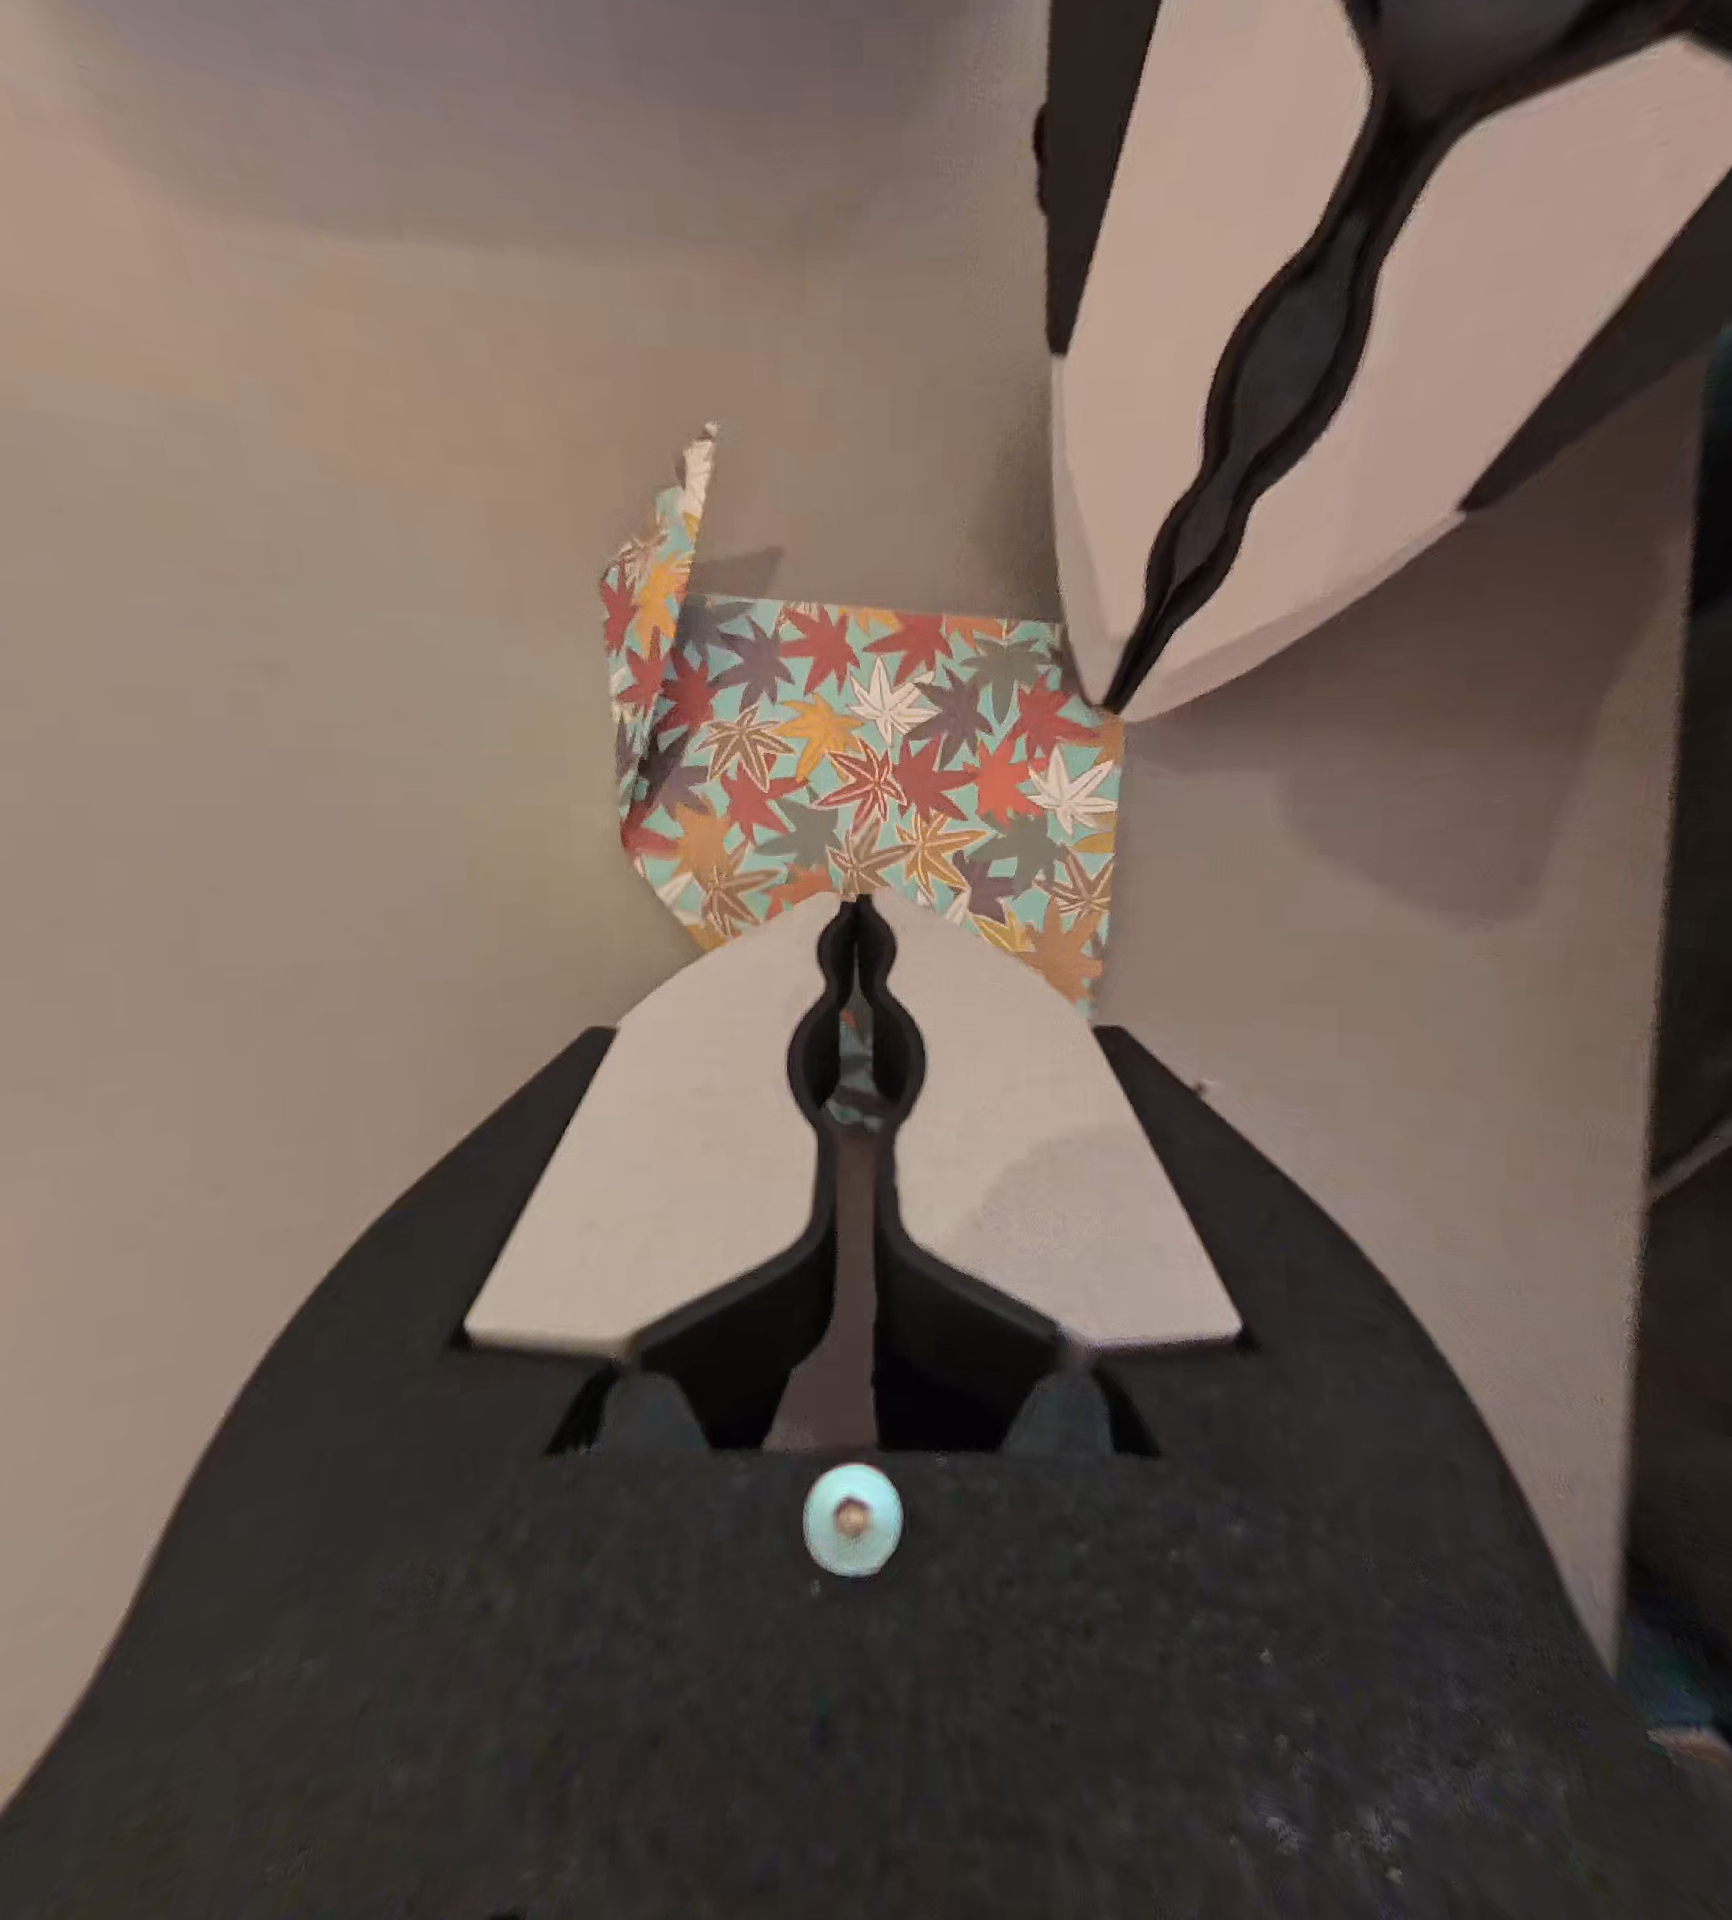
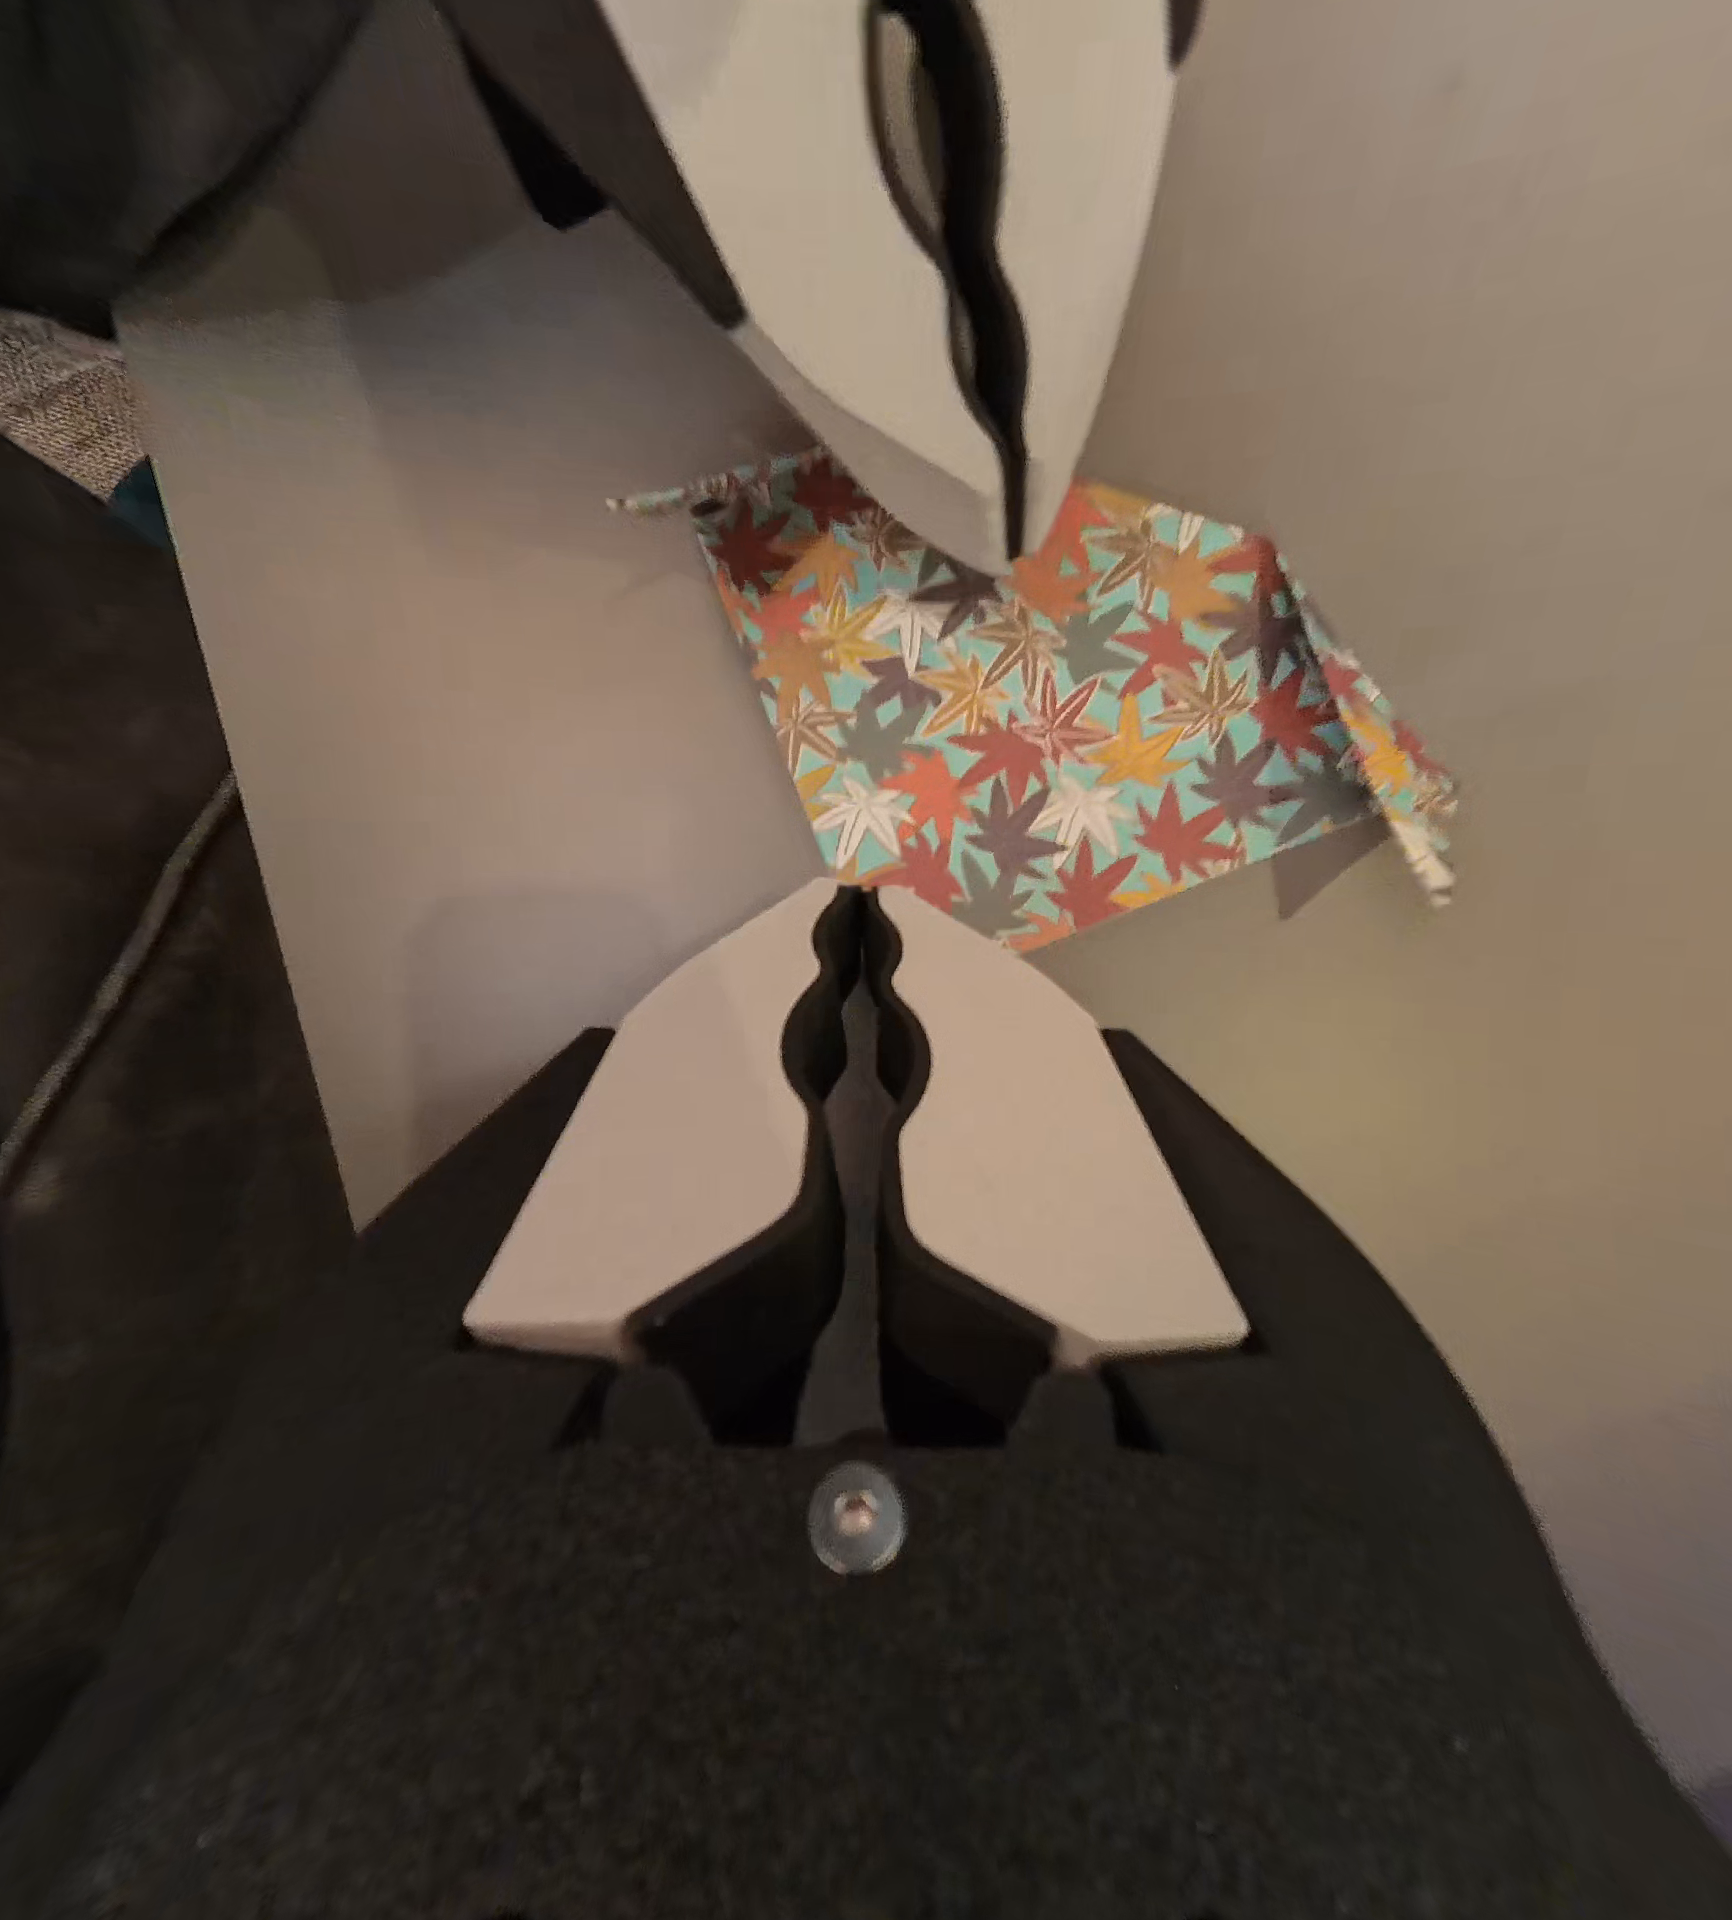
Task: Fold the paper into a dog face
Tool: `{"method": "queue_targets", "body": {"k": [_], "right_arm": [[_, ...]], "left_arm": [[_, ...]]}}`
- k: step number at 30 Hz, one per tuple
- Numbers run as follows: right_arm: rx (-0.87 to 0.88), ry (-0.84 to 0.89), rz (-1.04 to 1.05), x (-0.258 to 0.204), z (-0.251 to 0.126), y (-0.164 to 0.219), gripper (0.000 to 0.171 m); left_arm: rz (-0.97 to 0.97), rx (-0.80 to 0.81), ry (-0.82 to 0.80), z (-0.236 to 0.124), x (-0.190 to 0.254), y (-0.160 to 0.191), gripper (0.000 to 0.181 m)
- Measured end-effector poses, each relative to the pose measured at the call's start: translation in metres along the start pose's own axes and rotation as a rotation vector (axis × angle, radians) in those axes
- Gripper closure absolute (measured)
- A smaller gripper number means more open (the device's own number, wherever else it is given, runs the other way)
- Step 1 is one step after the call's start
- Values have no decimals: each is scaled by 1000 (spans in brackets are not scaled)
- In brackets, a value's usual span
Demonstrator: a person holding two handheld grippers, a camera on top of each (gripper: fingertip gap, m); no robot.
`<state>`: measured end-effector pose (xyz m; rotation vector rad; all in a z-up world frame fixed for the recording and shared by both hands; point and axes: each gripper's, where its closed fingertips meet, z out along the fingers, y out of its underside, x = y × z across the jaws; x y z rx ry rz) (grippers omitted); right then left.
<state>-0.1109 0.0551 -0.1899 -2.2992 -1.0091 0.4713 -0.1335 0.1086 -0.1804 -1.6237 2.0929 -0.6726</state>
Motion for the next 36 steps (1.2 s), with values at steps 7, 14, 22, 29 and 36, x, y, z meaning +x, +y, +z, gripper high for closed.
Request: {"method": "queue_targets", "body": {"k": [7,14,22,29,36], "right_arm": [[-14,93,53,20,-4,11,171],[-18,89,32,44,1,1,171],[52,87,76,55,-23,8,166],[47,76,67,58,-14,12,155],[64,42,60,47,-9,10,148]], "left_arm": [[-32,-36,66,14,5,4,181],[-61,-12,-38,9,14,10,181],[-71,57,-61,11,-2,-13,165],[-47,26,-64,22,1,-8,165],[-83,58,-67,23,2,-8,167]]}}
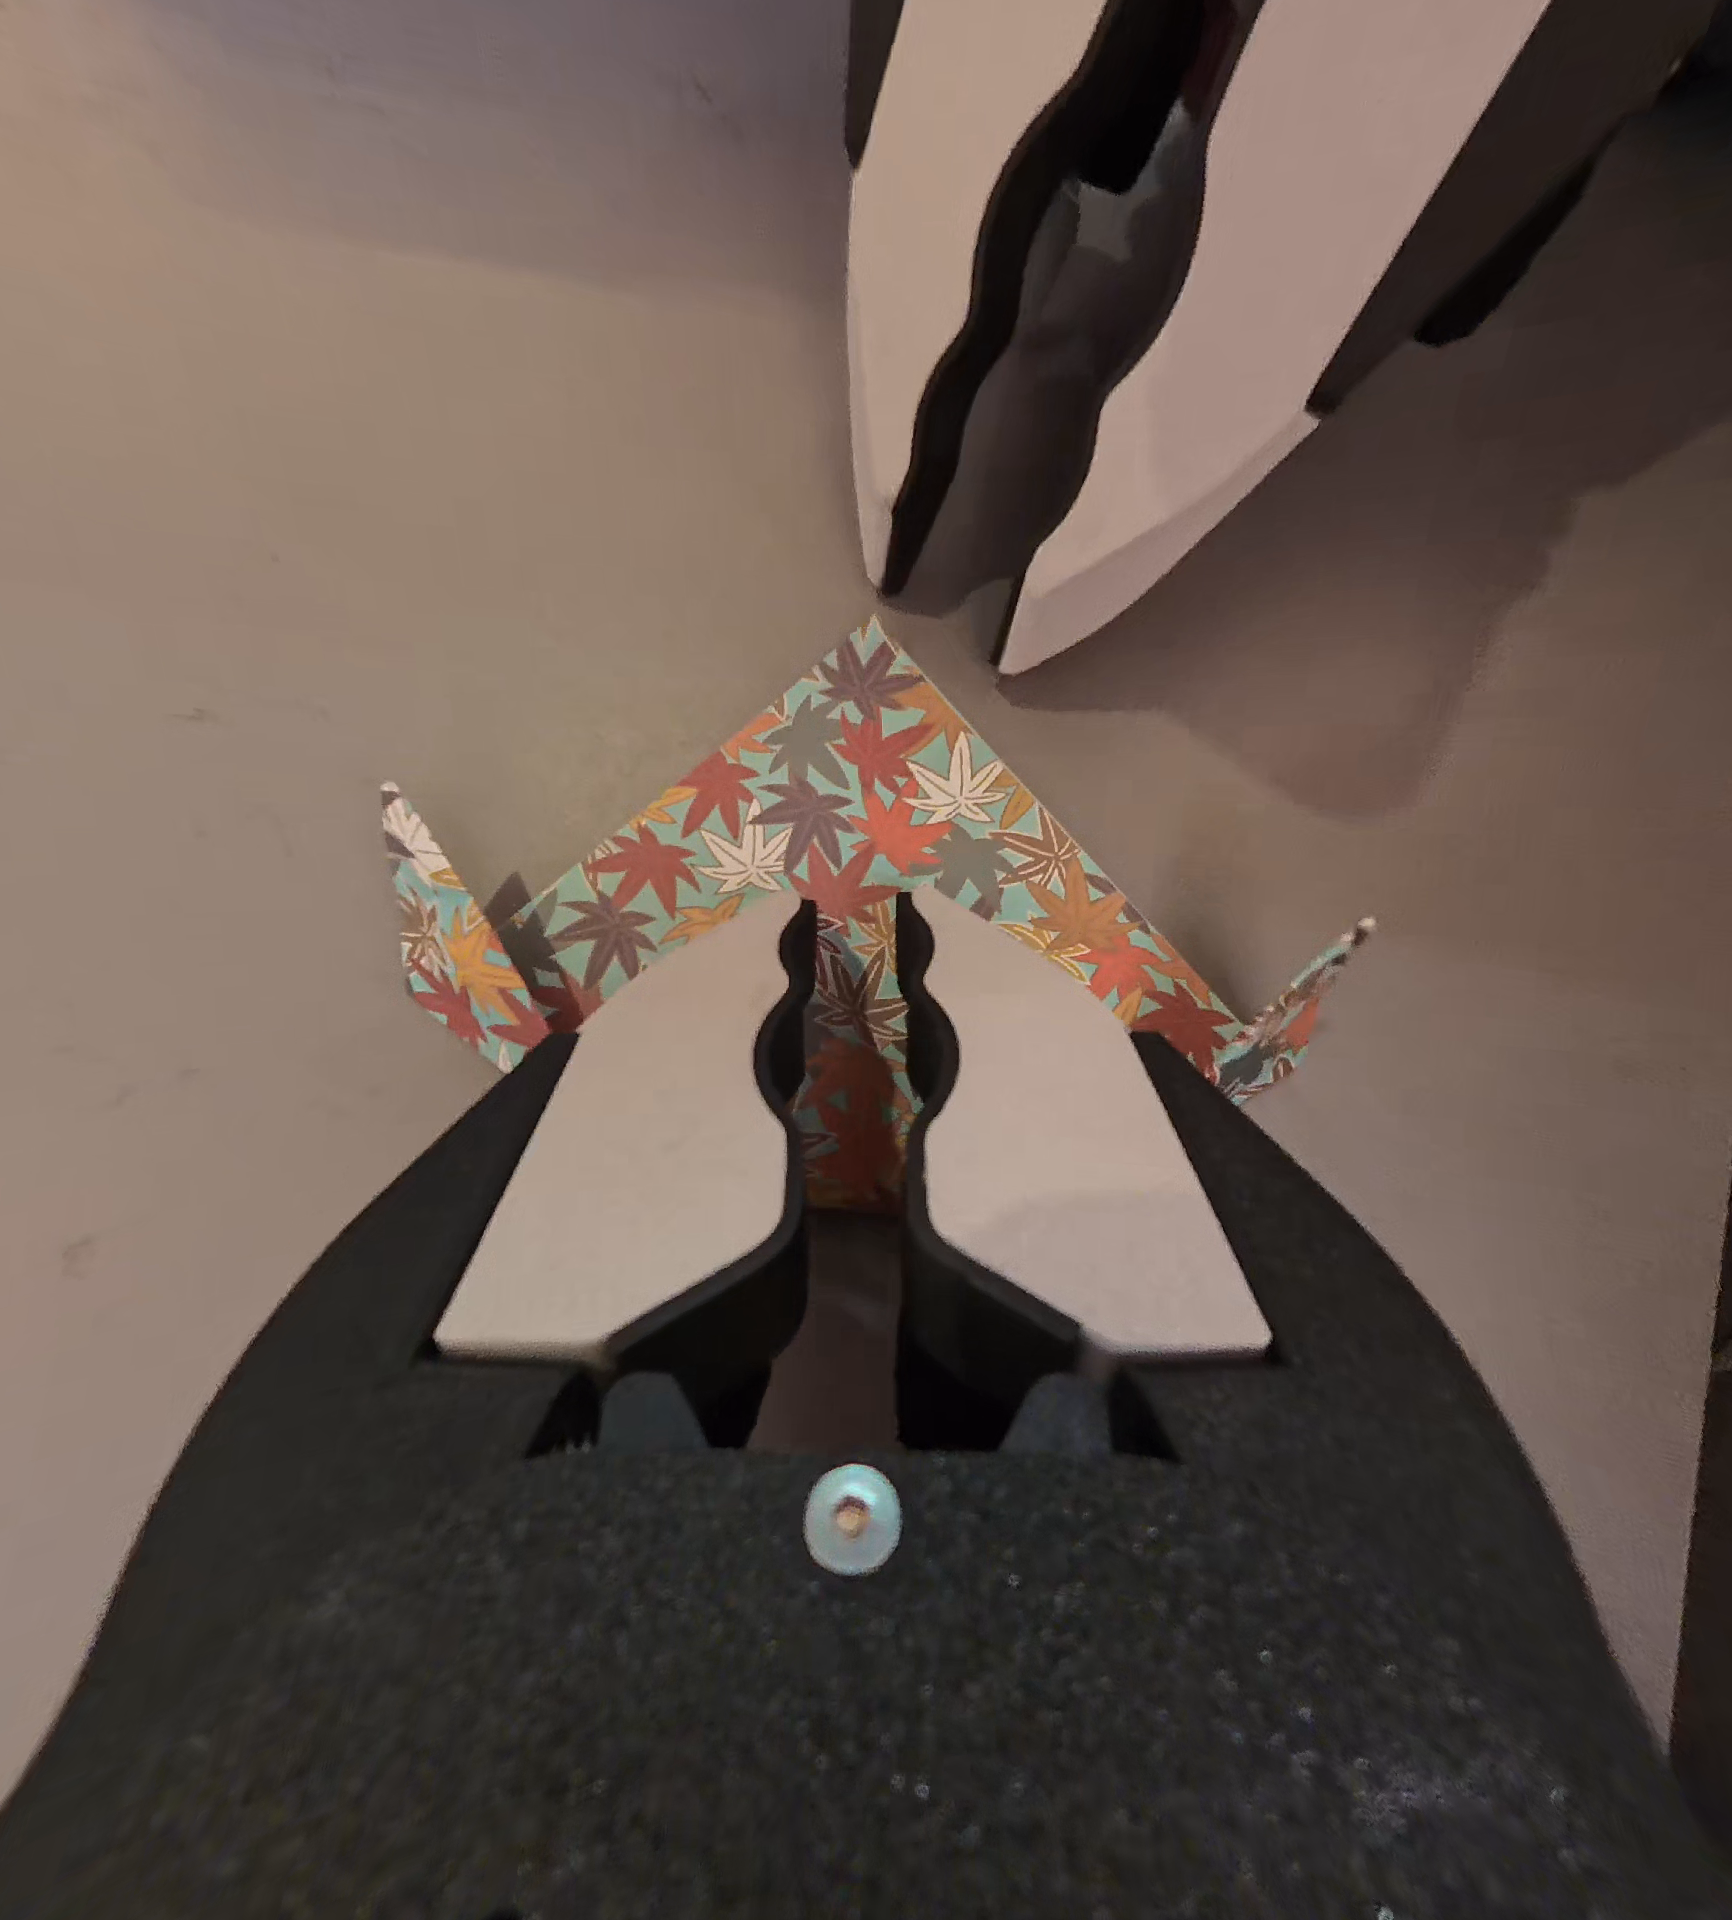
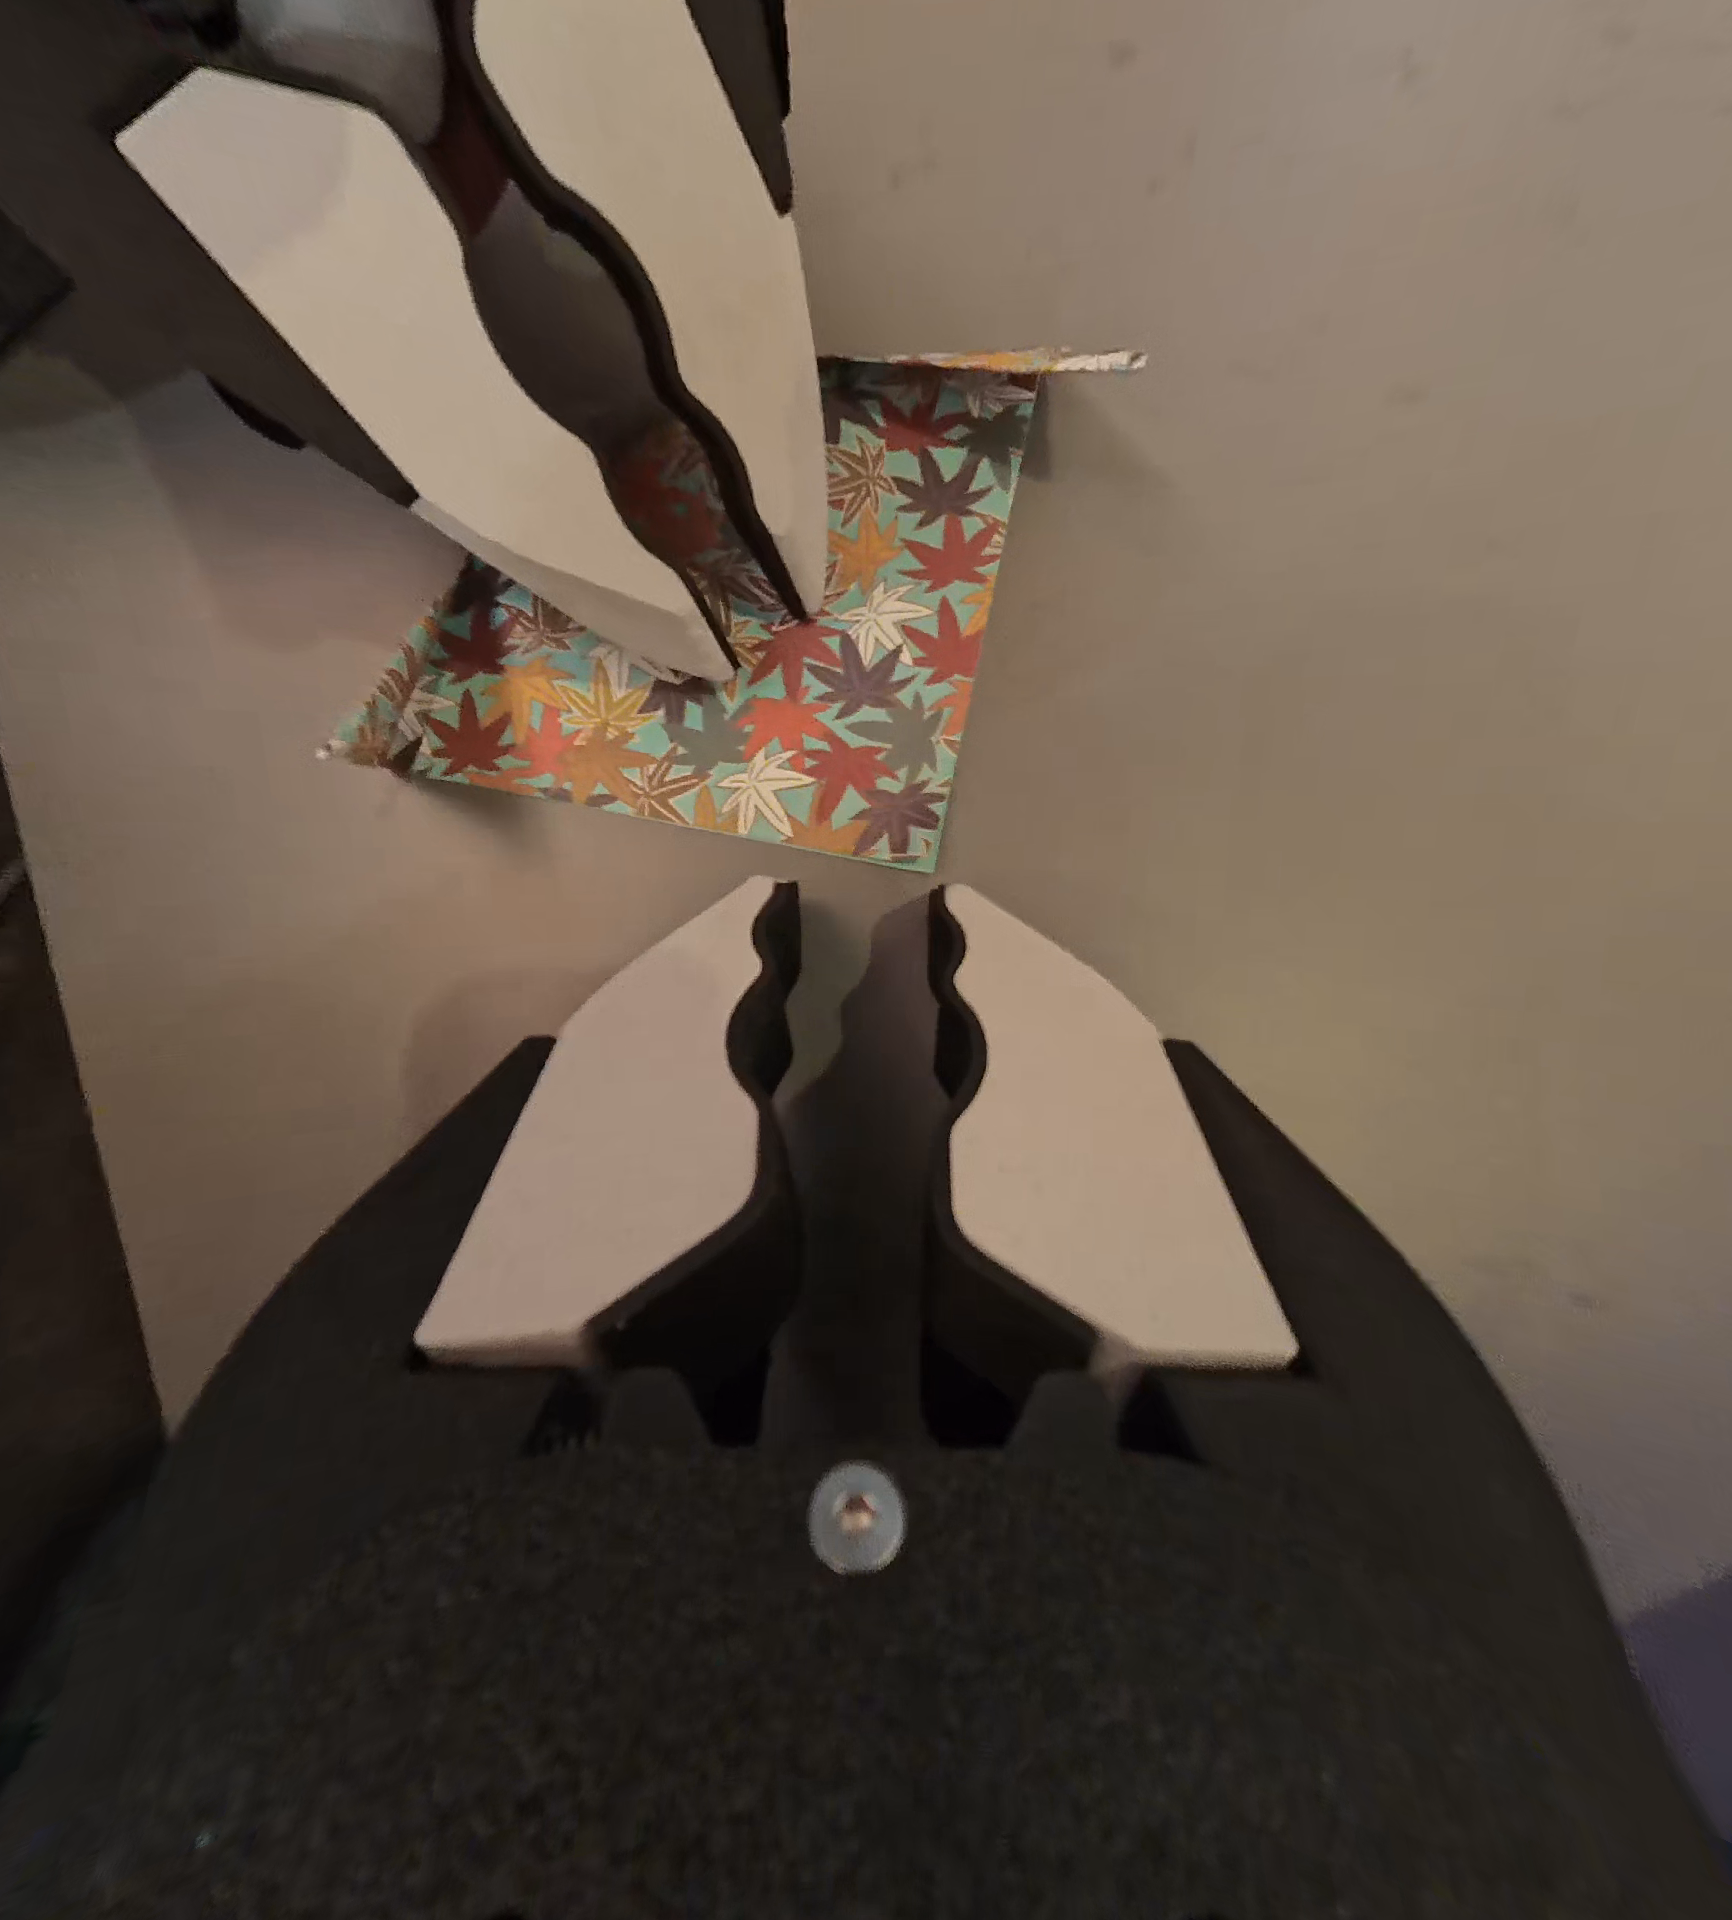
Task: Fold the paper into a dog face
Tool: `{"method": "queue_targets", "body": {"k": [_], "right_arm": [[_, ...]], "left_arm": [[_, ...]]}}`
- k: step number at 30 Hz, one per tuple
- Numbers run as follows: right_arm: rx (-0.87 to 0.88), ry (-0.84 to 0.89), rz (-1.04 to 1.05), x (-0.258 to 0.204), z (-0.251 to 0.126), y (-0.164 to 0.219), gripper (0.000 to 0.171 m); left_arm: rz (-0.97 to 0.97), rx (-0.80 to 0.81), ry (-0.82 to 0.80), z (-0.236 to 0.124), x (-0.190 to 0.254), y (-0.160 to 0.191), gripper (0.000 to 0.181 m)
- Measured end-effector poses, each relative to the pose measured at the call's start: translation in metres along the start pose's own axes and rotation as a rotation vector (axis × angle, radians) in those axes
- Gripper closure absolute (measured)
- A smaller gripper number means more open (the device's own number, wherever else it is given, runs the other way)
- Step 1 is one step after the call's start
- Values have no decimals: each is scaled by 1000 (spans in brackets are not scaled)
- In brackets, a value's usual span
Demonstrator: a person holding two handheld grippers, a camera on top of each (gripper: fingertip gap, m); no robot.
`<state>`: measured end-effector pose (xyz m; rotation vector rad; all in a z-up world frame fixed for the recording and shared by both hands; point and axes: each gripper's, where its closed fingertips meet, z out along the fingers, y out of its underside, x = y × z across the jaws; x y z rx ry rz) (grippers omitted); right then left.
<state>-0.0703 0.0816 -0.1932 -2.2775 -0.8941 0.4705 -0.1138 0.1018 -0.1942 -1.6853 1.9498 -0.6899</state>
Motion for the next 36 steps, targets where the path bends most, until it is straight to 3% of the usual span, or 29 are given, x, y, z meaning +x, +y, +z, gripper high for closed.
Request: {"method": "queue_targets", "body": {"k": [7,14,20,28,36], "right_arm": [[27,41,115,-1,3,-6,140],[28,16,199,-7,9,-12,140],[38,-52,280,-15,14,-21,140],[202,-290,465,-29,9,-41,141],[205,-322,601,-18,5,-36,144]], "left_arm": [[-11,17,-35,1,-6,-1,181],[-27,14,-30,1,-6,0,181],[-41,23,-23,2,-6,0,181],[-26,22,-37,2,-6,0,181],[-27,24,-32,2,-6,0,181]]}}
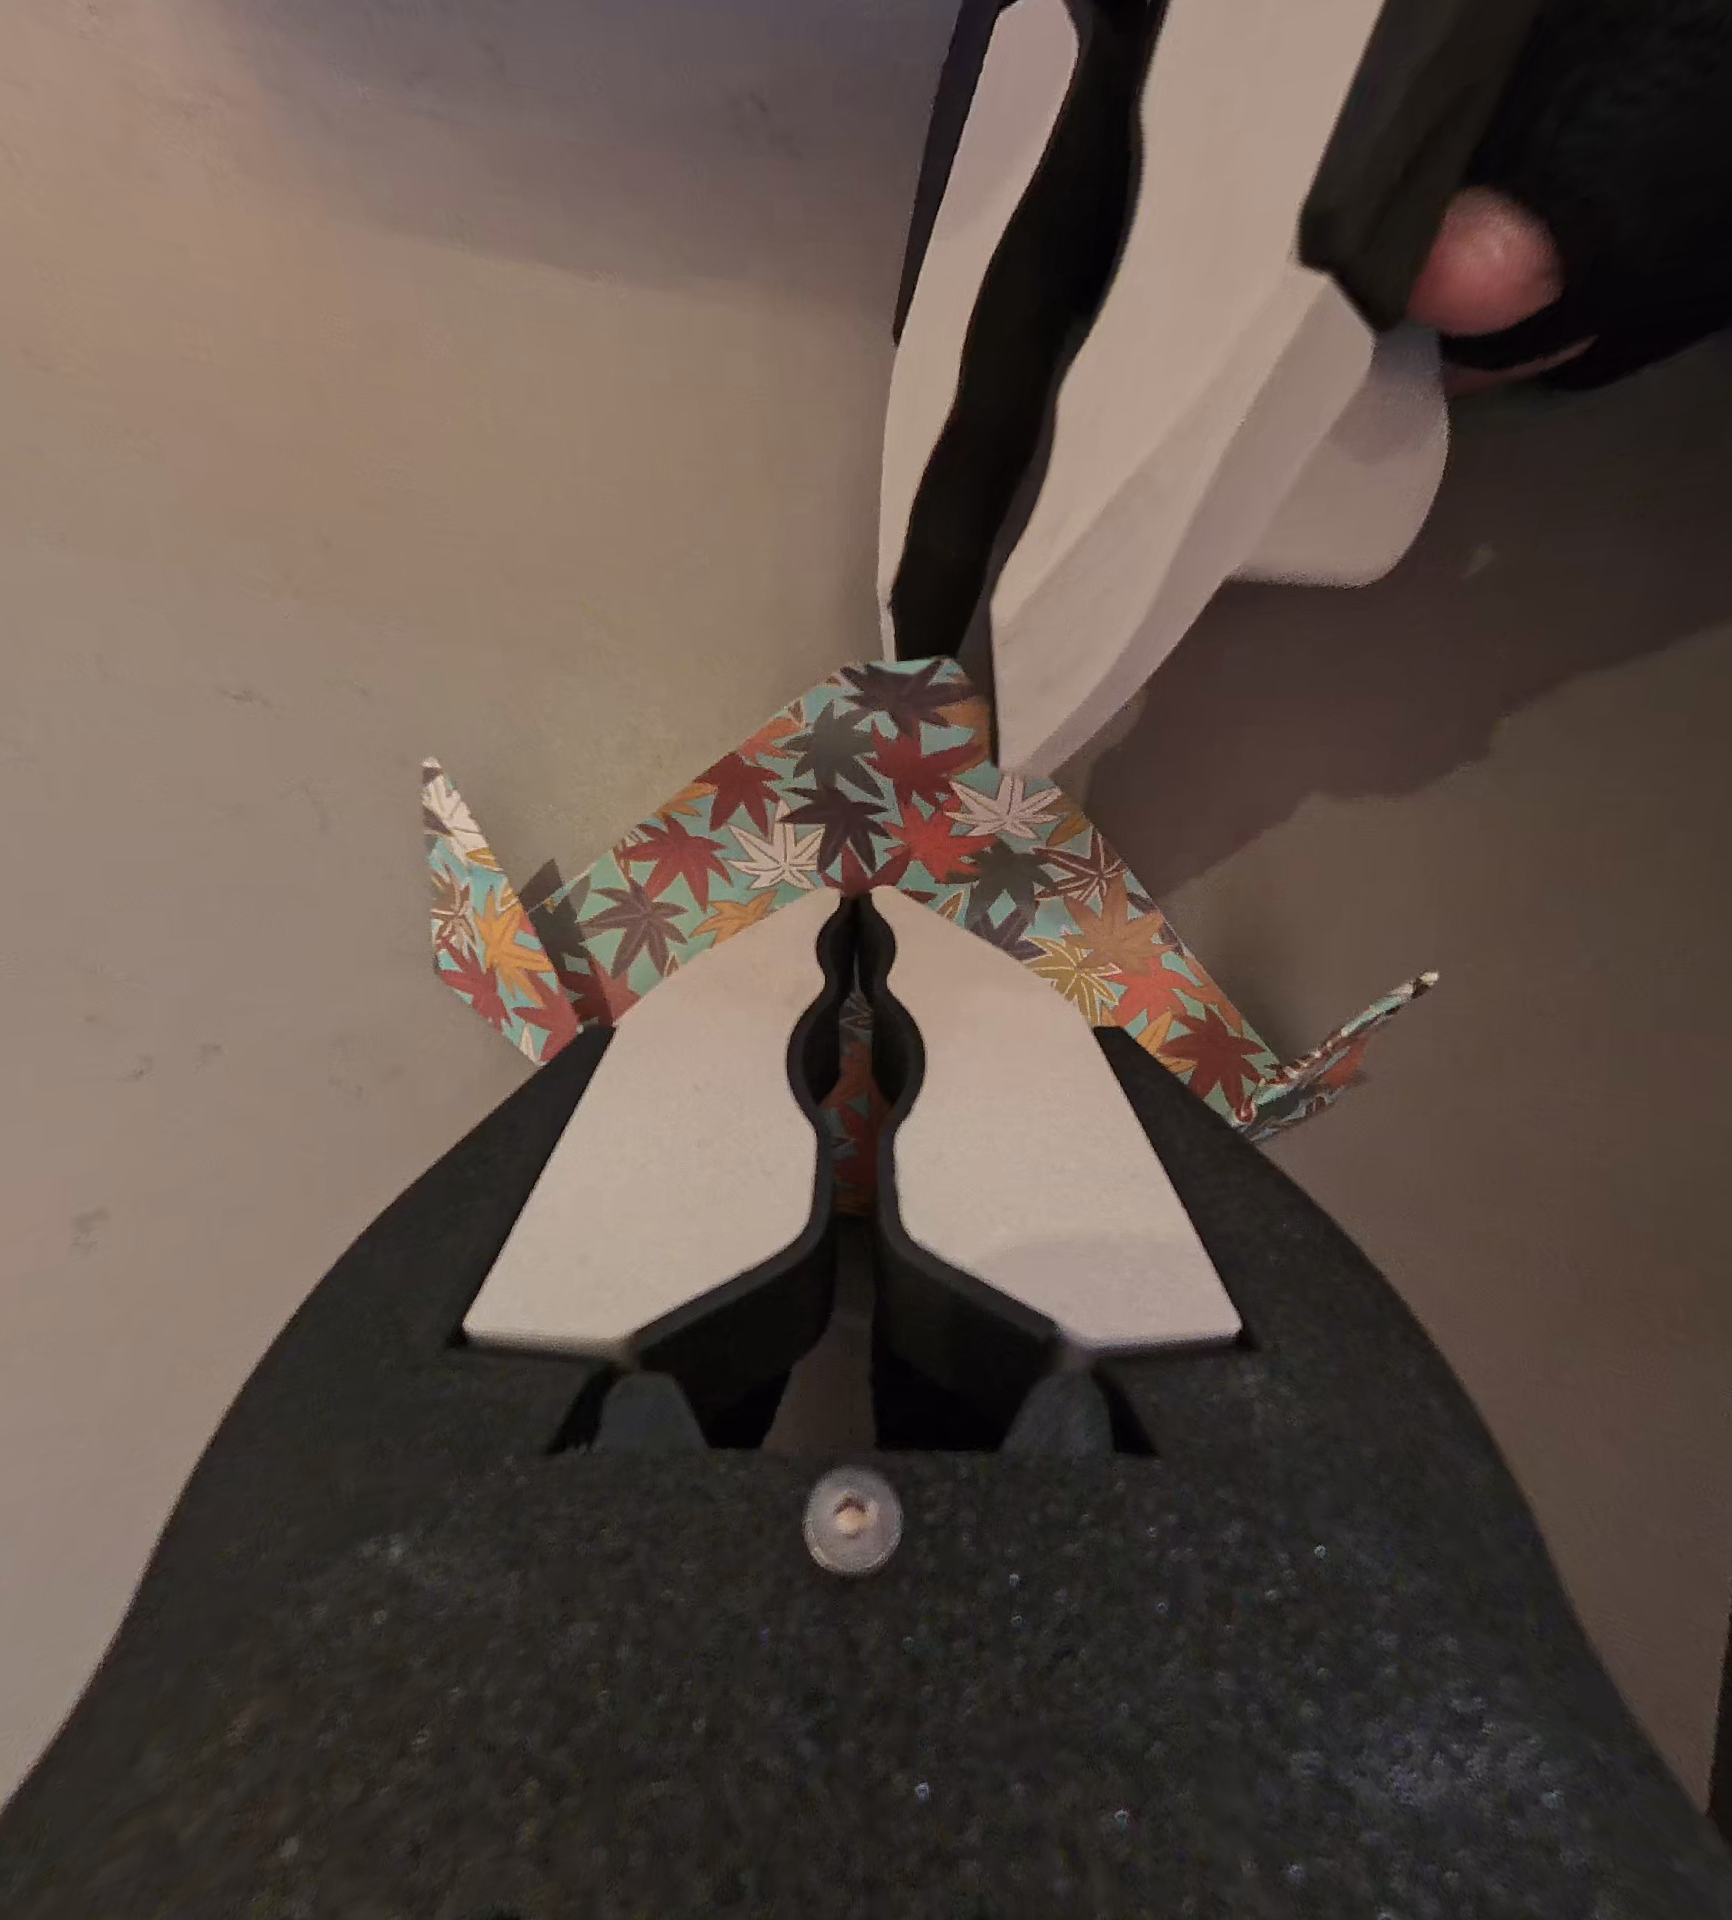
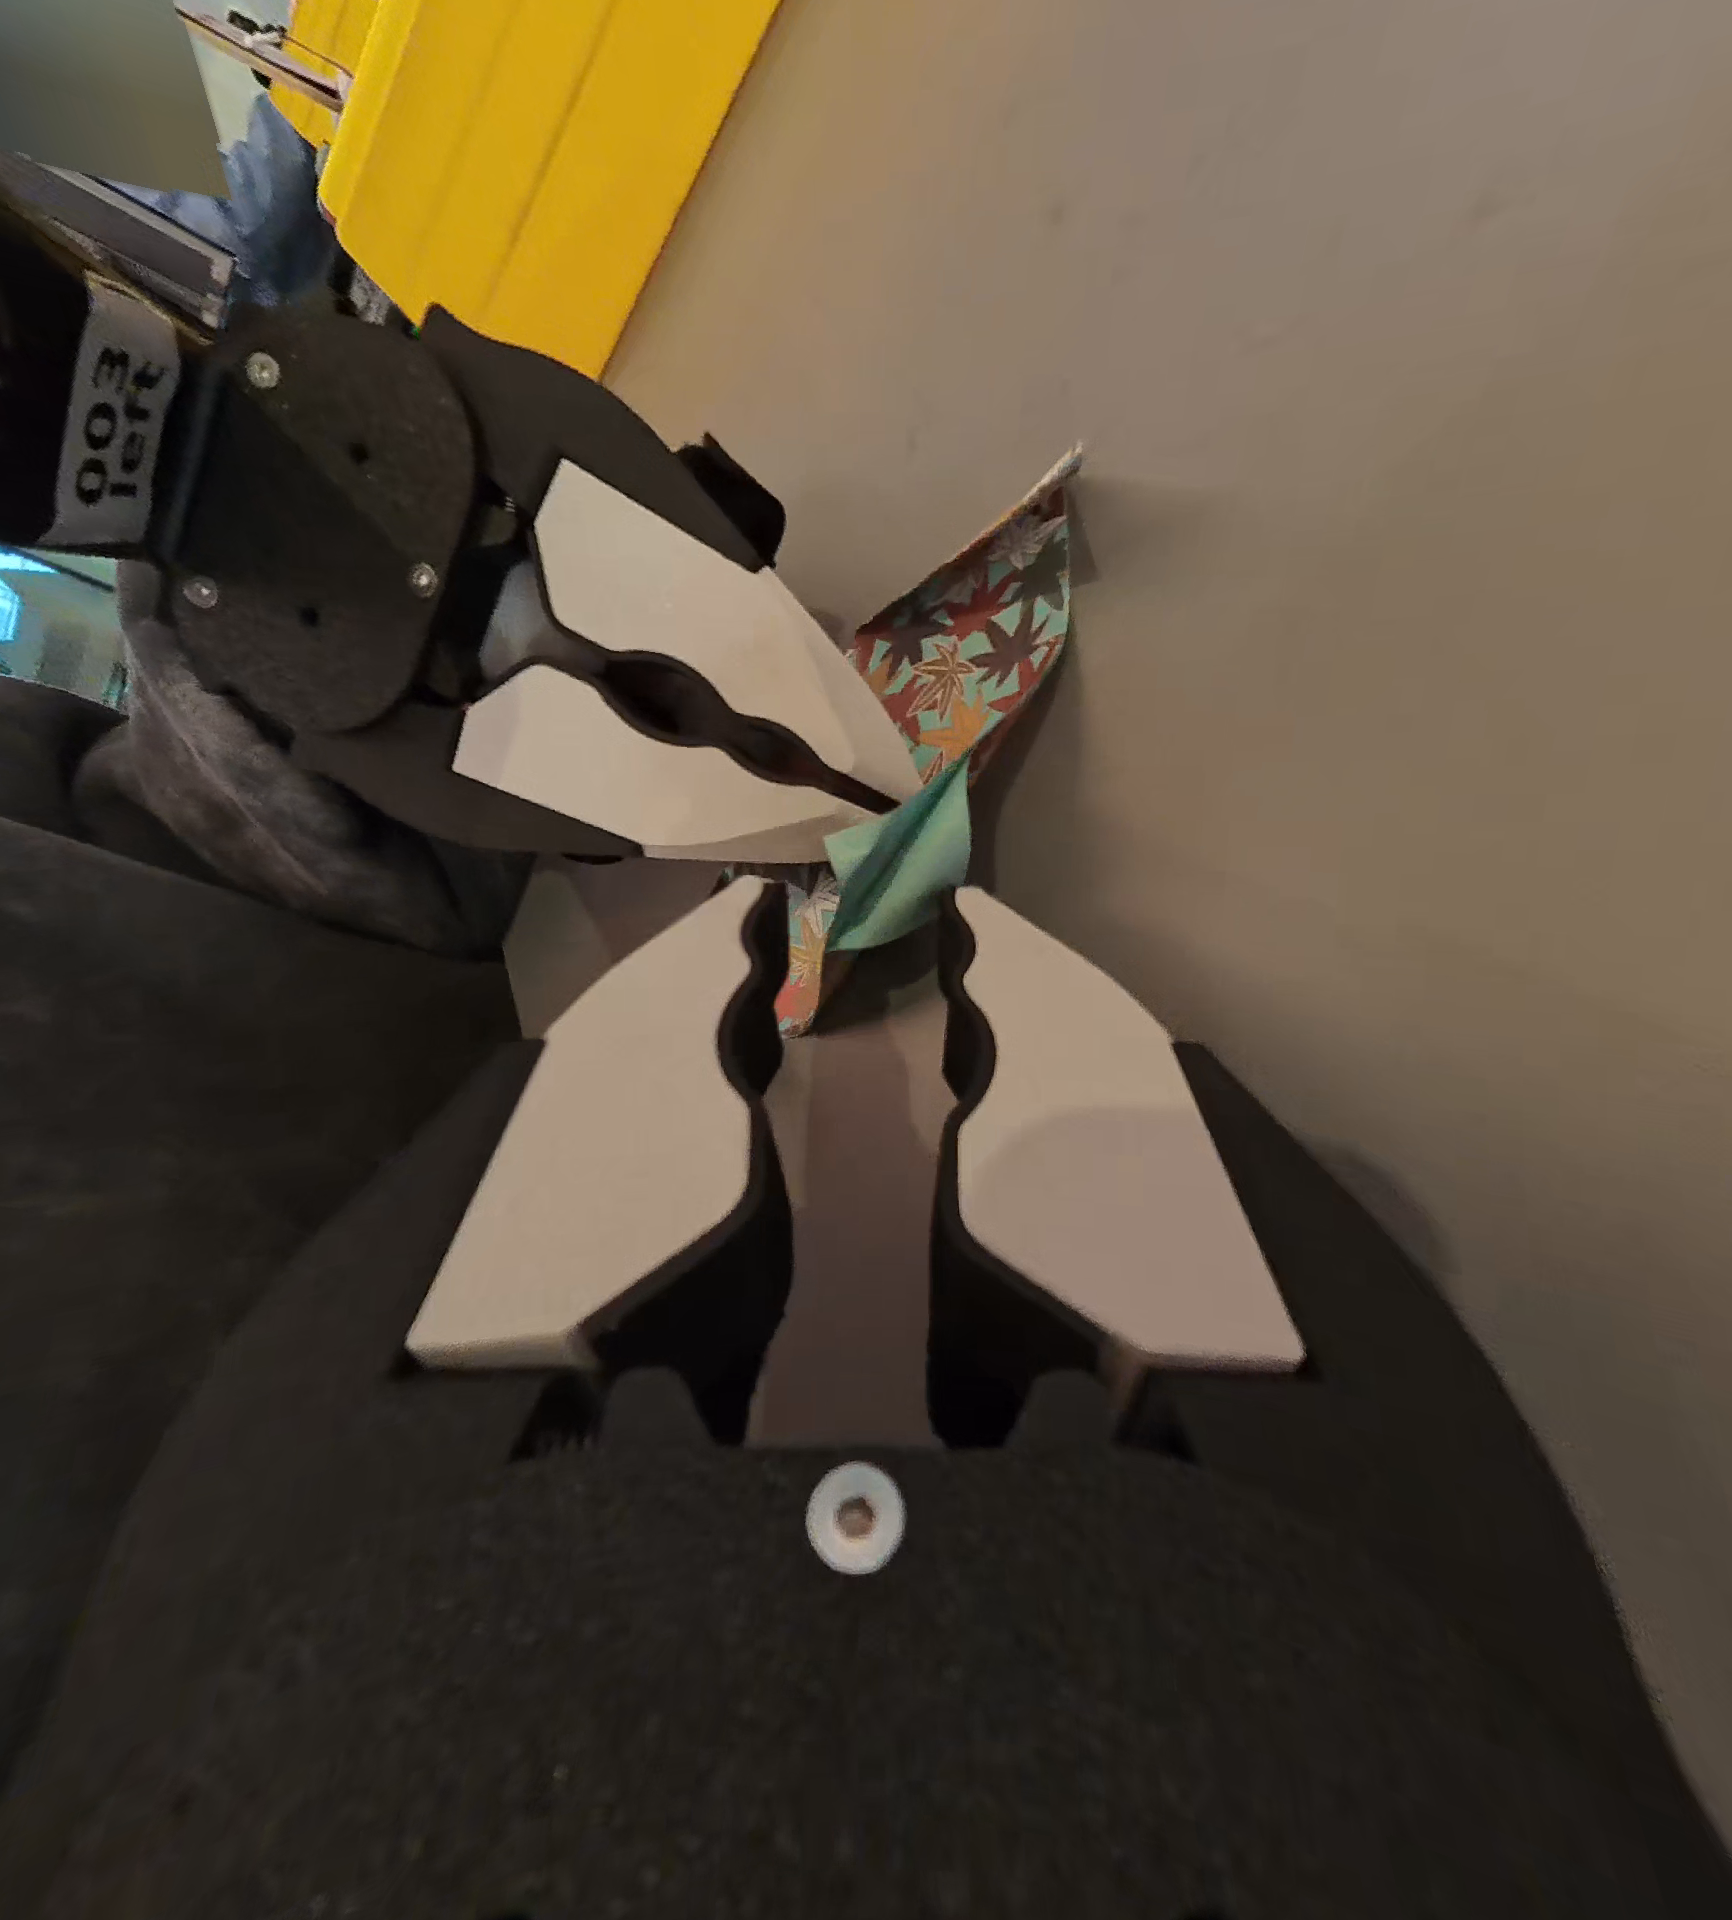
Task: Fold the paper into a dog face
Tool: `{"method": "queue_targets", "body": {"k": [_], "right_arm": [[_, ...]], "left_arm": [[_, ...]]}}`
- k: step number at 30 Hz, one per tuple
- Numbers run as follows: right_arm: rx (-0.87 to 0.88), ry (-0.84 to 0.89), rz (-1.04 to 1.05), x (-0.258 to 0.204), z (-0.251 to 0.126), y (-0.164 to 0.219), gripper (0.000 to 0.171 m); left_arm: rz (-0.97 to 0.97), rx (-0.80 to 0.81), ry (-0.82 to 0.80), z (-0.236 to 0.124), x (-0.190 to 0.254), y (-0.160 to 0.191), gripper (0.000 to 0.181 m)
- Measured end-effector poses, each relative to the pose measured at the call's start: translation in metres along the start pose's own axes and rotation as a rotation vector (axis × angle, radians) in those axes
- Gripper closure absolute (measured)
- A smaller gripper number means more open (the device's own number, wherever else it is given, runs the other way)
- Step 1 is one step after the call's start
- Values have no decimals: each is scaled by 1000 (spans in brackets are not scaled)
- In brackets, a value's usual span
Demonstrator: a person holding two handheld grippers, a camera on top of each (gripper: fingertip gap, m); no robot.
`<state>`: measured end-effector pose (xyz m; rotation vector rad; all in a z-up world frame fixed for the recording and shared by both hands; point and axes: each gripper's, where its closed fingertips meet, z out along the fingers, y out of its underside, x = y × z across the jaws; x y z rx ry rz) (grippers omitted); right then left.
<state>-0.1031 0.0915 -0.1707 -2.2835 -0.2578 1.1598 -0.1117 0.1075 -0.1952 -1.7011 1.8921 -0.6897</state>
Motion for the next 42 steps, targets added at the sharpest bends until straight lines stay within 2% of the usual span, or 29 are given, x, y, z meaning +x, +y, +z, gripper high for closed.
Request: {"method": "queue_targets", "body": {"k": [7,14,16,20,25,28,32,38,42], "right_arm": [[-9,53,50,11,-1,-2,153],[102,-136,147,-5,-9,-21,156],[89,-144,152,-4,-7,-21,155],[32,-16,34,10,-5,-22,152],[-239,256,-359,31,-11,-1,148],[-268,380,-463,34,-17,3,148],[-233,429,-500,32,-23,4,171],[-278,493,-691,40,-20,12,171],[-234,436,-659,38,-15,10,171]], "left_arm": [[3,0,-3,0,0,0,181],[1,5,2,0,0,0,181],[0,6,3,0,0,0,181],[1,6,4,-1,0,0,181],[-1,5,6,-1,0,0,181],[0,6,3,-1,0,0,181],[-7,11,8,-1,0,0,181],[-10,14,12,-1,1,0,181],[-16,15,17,-1,1,0,181]]}}
